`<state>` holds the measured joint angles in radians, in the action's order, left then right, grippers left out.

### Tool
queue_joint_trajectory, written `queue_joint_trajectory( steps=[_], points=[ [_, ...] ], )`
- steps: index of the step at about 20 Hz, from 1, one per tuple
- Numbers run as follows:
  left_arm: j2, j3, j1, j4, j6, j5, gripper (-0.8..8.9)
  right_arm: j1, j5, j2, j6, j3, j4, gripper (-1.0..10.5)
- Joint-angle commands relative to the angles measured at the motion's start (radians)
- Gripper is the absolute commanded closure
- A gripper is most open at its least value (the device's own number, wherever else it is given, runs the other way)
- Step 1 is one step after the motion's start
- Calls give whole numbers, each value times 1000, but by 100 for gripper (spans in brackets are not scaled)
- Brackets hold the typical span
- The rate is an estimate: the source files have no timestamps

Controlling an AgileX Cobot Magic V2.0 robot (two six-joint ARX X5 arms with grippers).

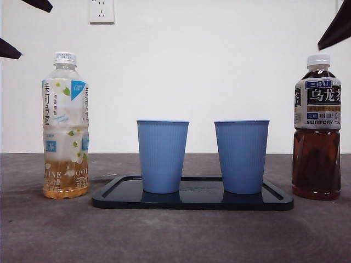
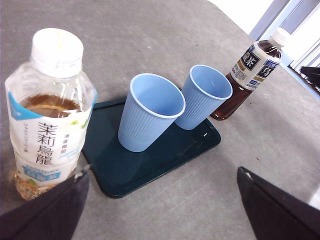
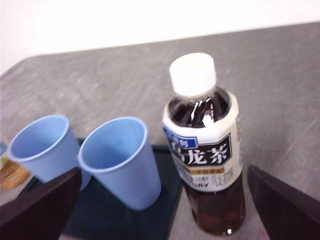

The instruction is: Pour the drink into the cup

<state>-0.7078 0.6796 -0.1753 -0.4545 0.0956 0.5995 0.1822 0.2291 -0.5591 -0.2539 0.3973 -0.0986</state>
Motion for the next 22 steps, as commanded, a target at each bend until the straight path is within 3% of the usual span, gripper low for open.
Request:
queue_joint_trajectory(
  steps=[1,13,22],
  points=[
    [-7,19,-4,6,-2,3,346,23,-38,-43,-27,-60,143,401],
    [-7,19,-4,6,-2,3,346,32,-151,-398,8,-150,634,401],
    [-7,19,-4,7,-4,3,346,31,-161,-658,34,-150,920,401]
  ],
)
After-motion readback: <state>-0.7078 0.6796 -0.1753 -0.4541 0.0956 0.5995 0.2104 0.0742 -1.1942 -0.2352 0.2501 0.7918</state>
